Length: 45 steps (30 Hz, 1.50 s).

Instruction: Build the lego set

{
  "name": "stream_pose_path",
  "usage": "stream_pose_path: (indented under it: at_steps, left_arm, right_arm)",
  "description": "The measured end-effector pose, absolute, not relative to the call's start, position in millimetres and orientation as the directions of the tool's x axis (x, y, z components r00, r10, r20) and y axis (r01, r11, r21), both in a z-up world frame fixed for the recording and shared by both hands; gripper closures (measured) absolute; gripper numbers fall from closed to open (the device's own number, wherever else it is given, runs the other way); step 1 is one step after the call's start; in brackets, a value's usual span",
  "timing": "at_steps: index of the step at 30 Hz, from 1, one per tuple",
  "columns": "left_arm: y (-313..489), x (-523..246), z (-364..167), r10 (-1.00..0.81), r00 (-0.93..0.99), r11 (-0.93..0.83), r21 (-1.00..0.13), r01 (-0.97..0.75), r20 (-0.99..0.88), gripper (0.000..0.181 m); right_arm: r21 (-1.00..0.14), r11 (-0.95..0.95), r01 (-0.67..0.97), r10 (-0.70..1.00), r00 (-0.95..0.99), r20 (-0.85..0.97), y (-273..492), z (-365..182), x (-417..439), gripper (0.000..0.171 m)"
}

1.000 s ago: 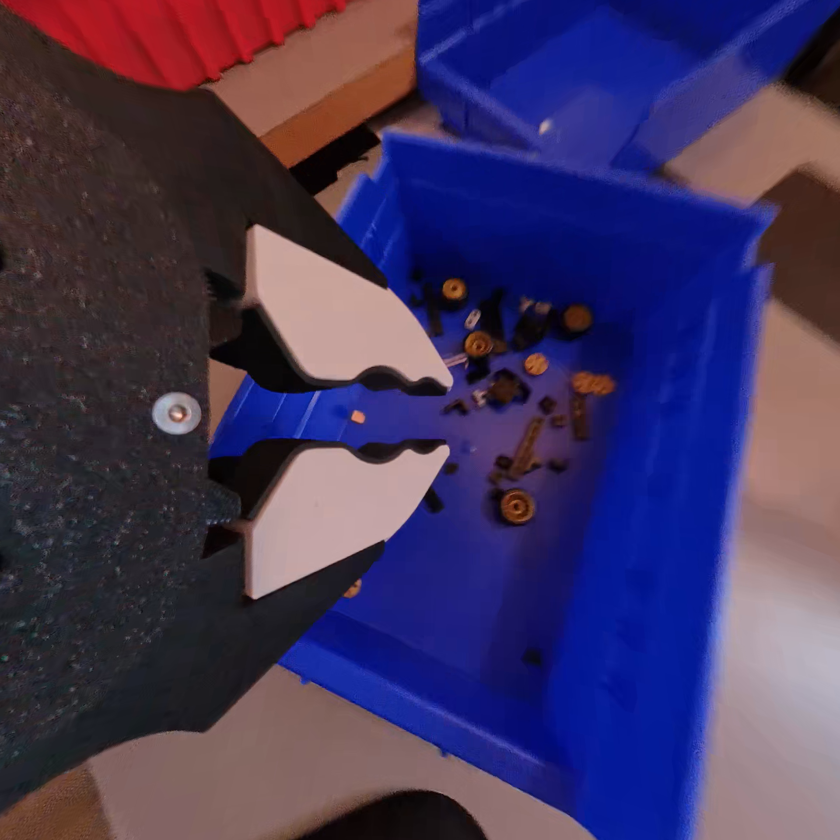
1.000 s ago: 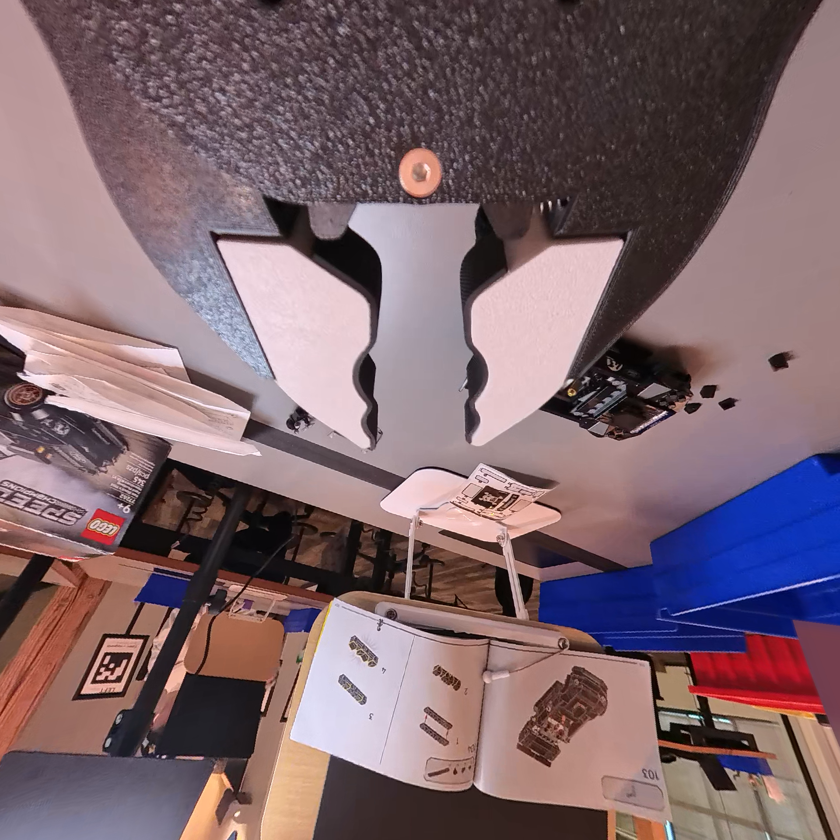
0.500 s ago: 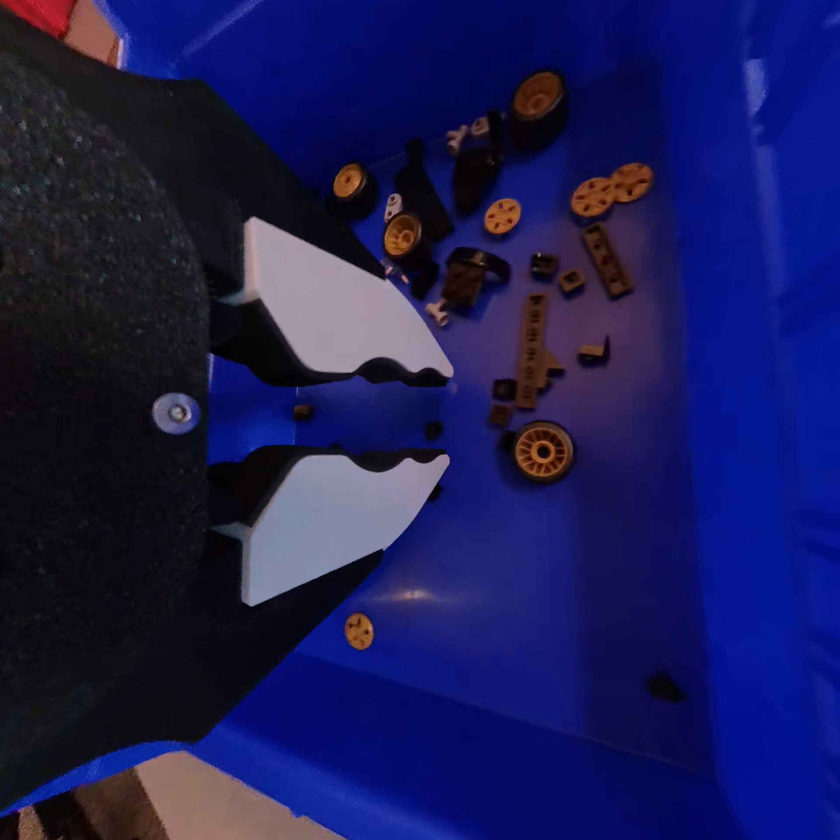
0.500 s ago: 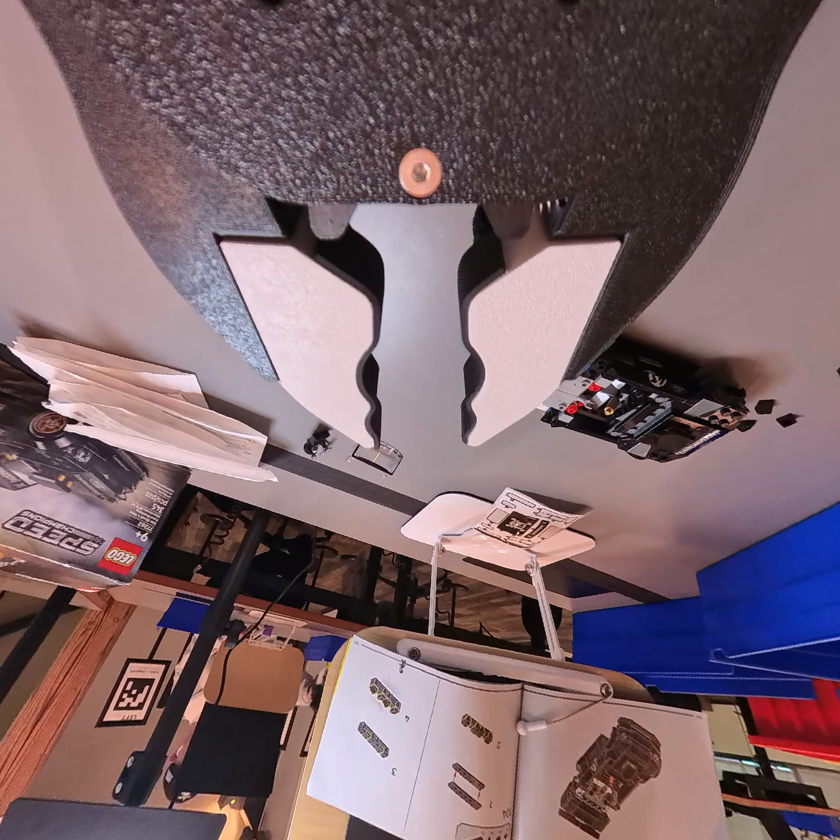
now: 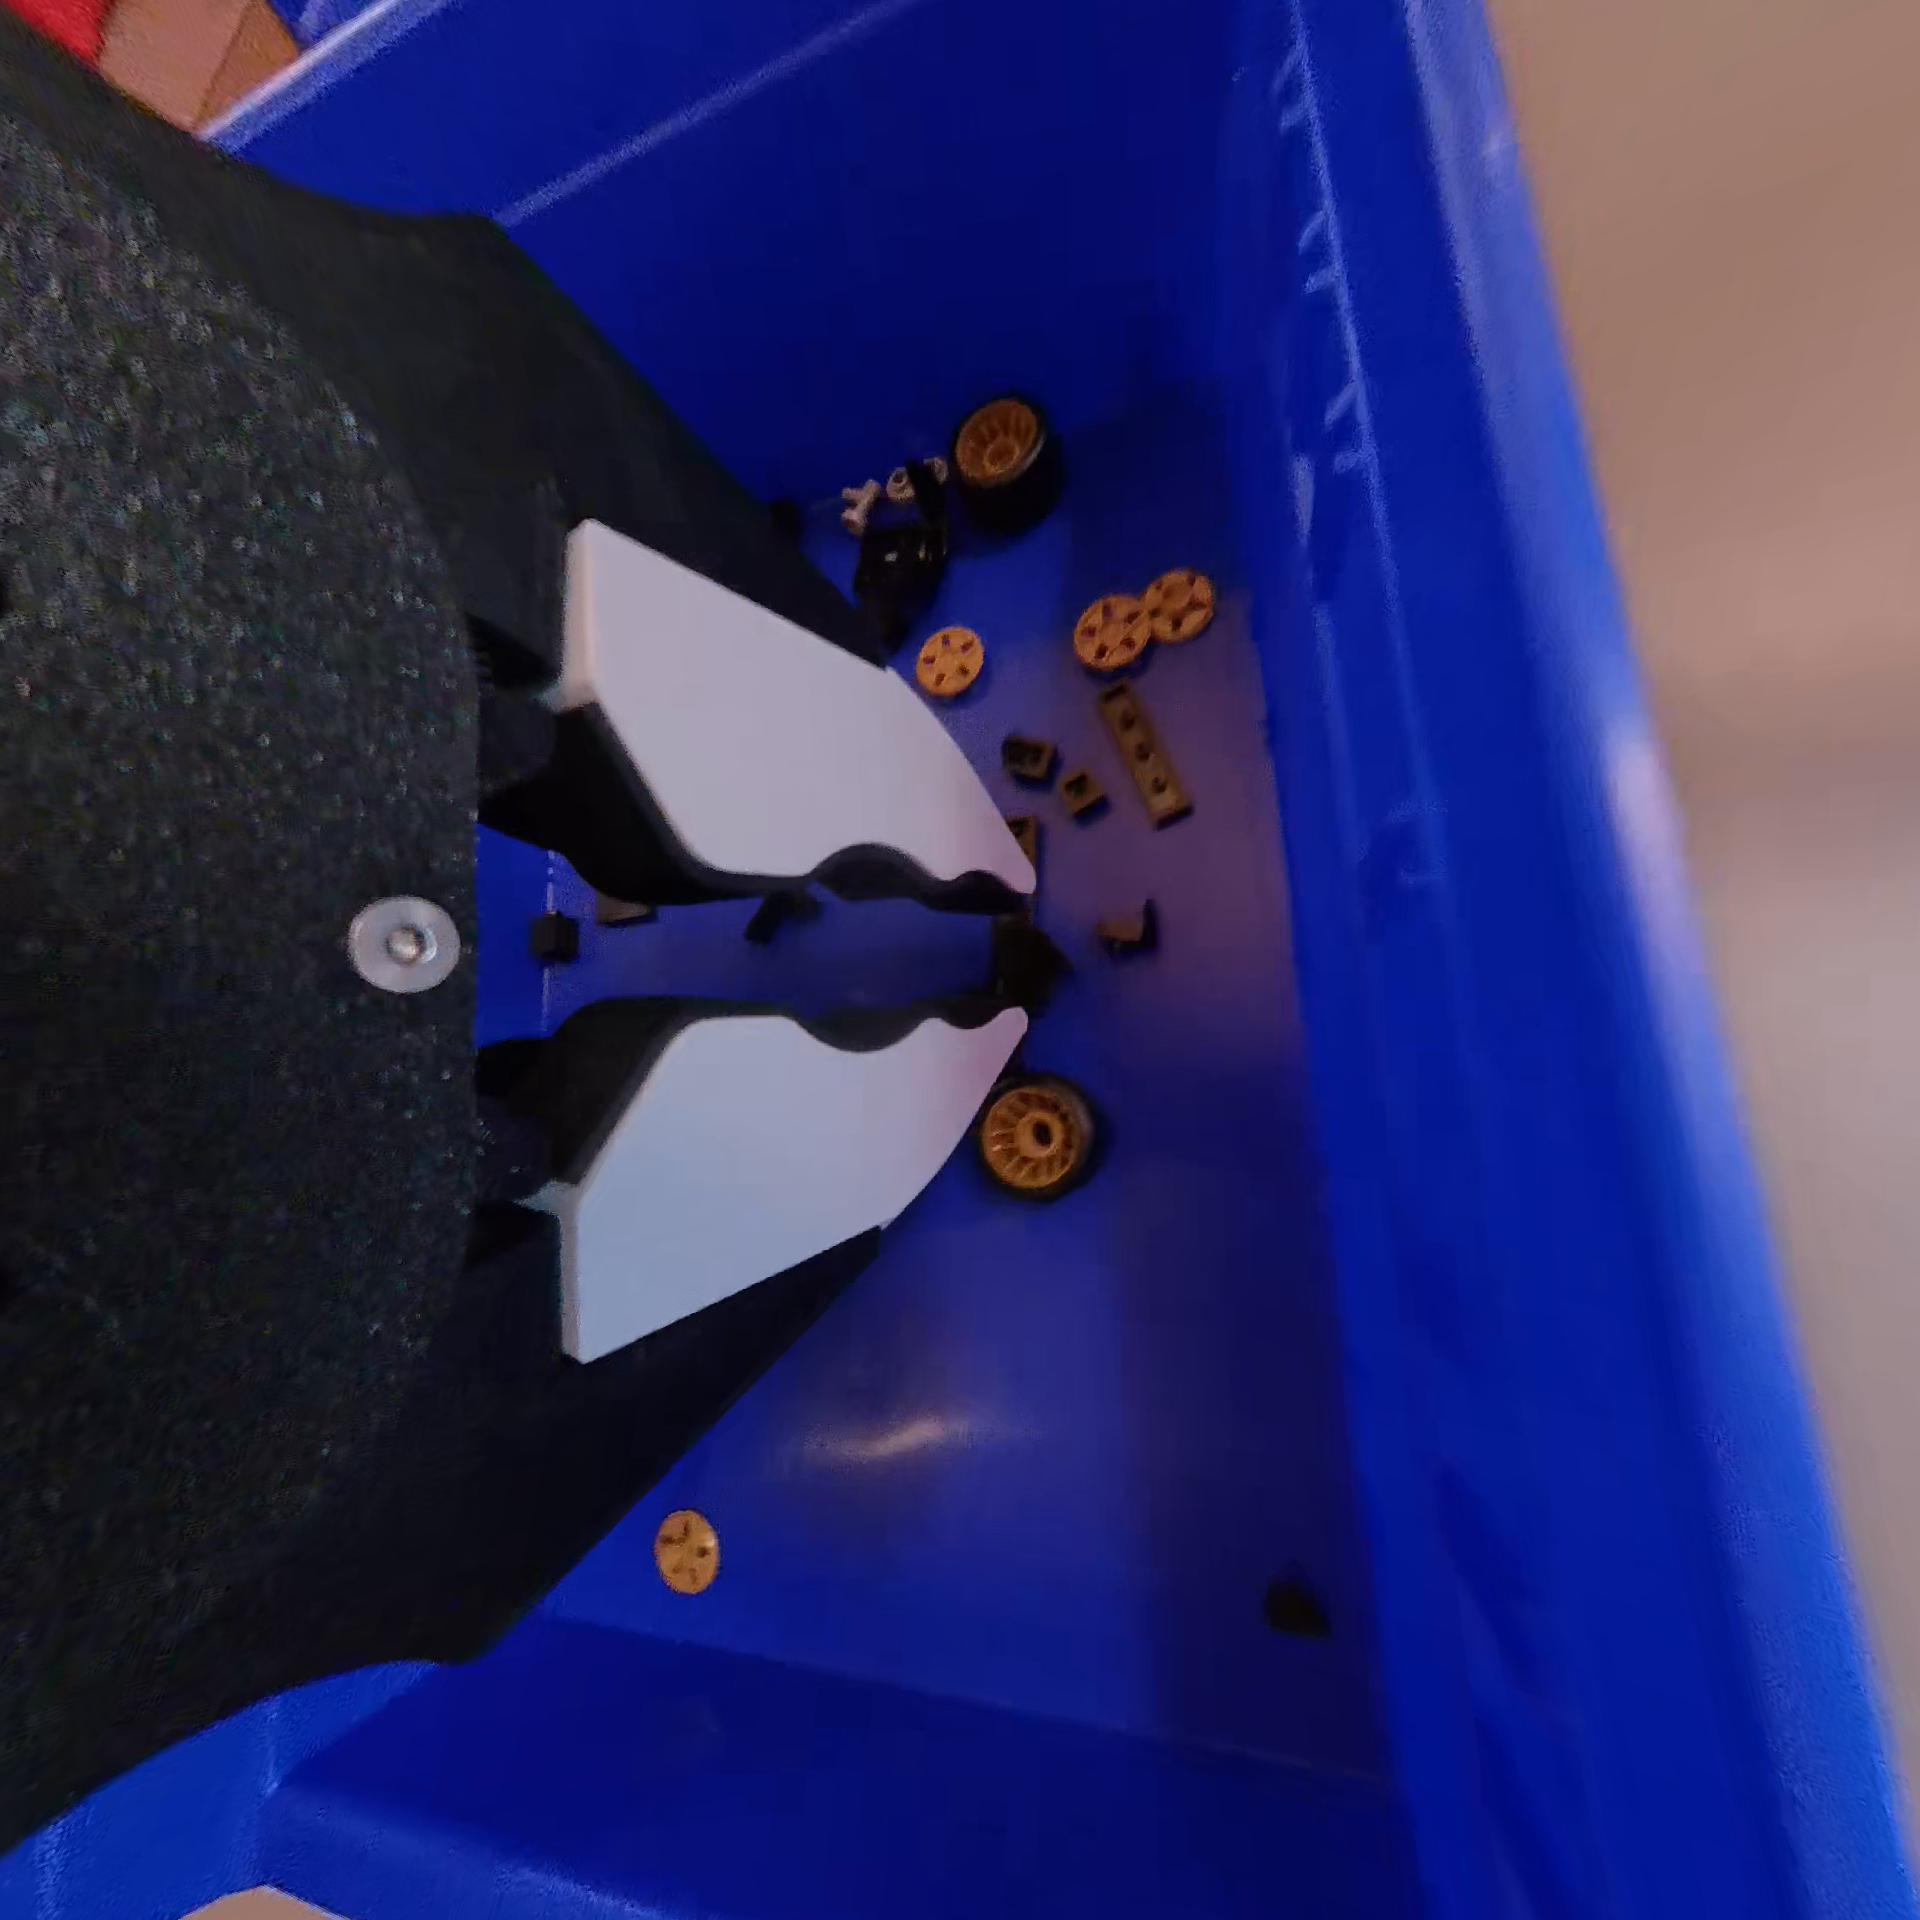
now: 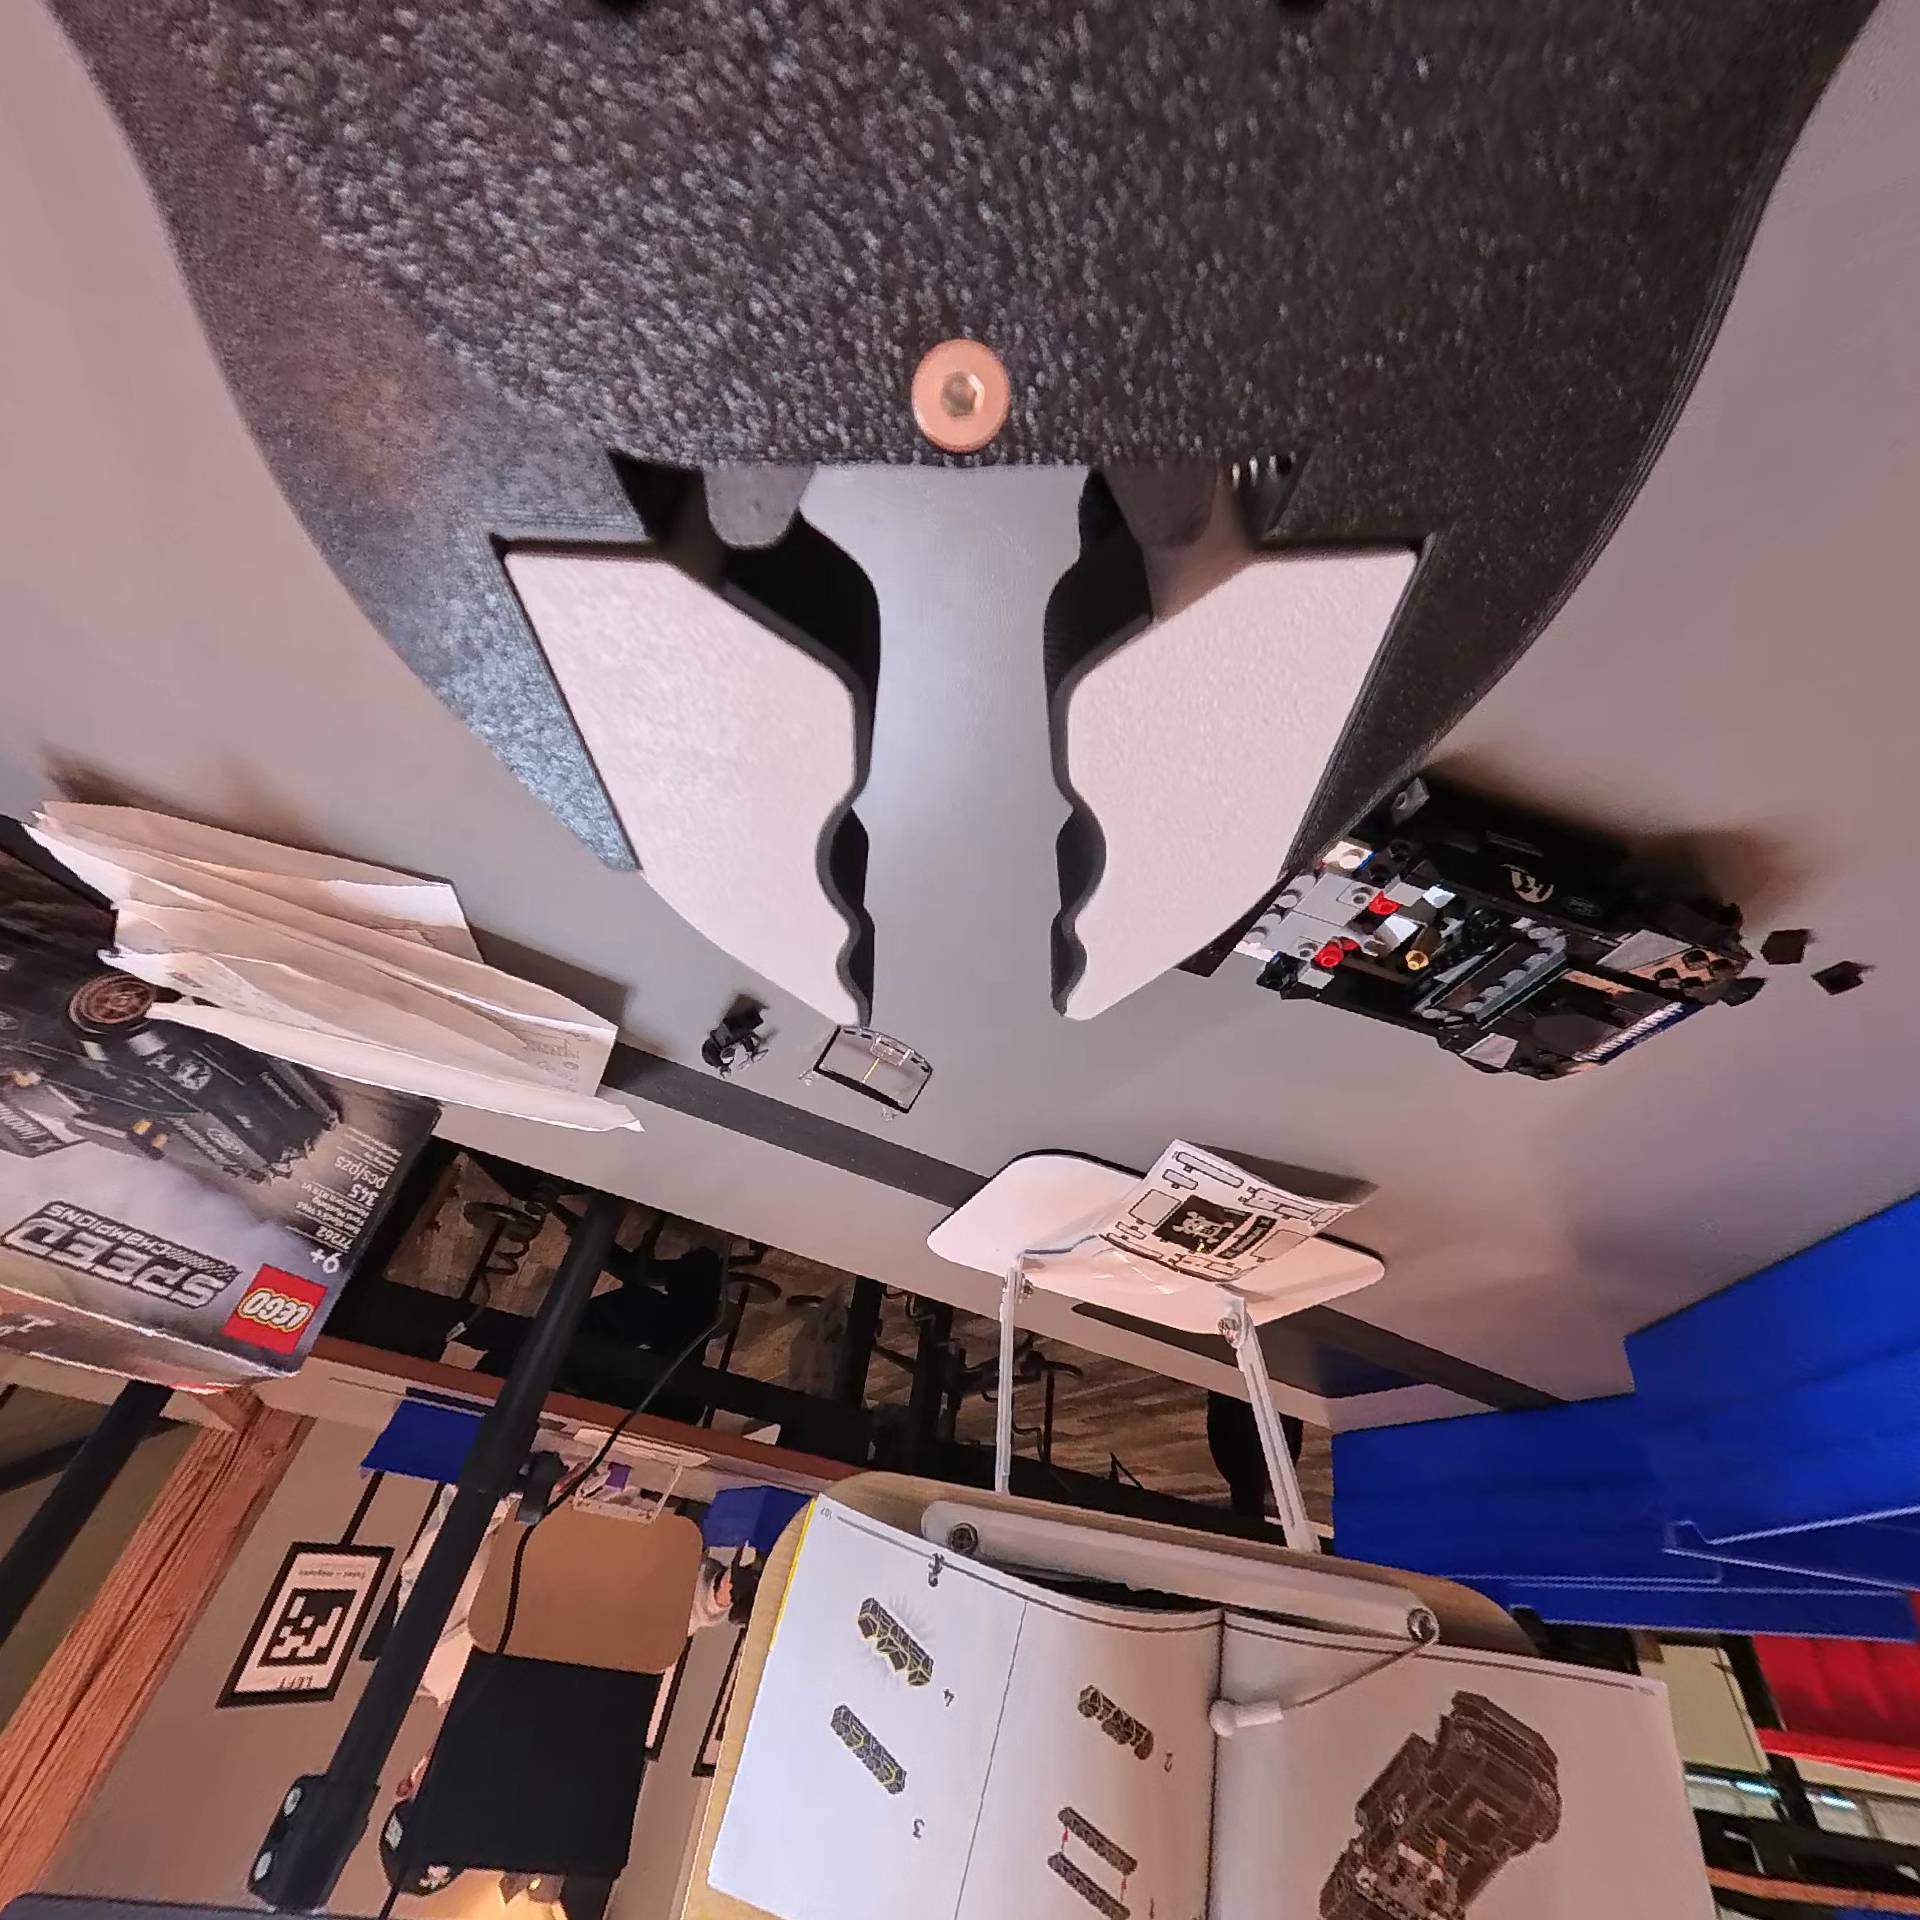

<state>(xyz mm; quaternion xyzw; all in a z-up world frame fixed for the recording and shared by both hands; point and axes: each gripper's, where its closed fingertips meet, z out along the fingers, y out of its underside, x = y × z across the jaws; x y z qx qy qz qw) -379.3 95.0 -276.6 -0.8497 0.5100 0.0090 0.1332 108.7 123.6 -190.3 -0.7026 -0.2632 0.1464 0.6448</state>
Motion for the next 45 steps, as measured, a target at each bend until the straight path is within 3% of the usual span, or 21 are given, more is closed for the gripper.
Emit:
stream_pose_path:
  at_steps: [9,12,15,26,39,43,45]
  left_arm:
    - [103,-375,-290,-0.867,0.491,-0.470,-0.197,-0.861,-0.080,0.165]
    - [91,-379,-292,-0.876,0.481,-0.474,-0.142,-0.869,-0.020,0.180]
    - [78,-389,-285,-0.887,0.462,-0.462,-0.081,-0.883,0.009,0.180]
    - [115,-416,-274,-0.805,0.561,-0.541,-0.148,-0.828,-0.194,0.168]
    - [128,-407,-296,-0.838,0.541,-0.529,-0.133,-0.838,-0.075,0.171]
    - [129,-412,-291,-0.836,0.536,-0.524,-0.116,-0.844,-0.116,0.172]
    - [130,-410,-267,-0.813,0.555,-0.527,-0.183,-0.830,-0.175,0.173]
  right_arm:
    - [-0.982,-0.036,0.183,0.559,0.818,0.132,124,-192,109,0.139]
    - [-0.982,-0.038,0.185,0.561,0.817,0.132,124,-192,109,0.139]
    - [-0.982,-0.038,0.183,0.562,0.817,0.131,124,-192,110,0.139]
    - [-0.982,-0.040,0.186,0.567,0.813,0.131,124,-193,108,0.139]
    - [-0.981,-0.047,0.190,0.563,0.816,0.131,124,-195,109,0.140]
    - [-0.980,-0.045,0.192,0.567,0.813,0.133,124,-195,108,0.140]
    - [-0.981,-0.037,0.190,0.565,0.814,0.136,123,-193,109,0.140]
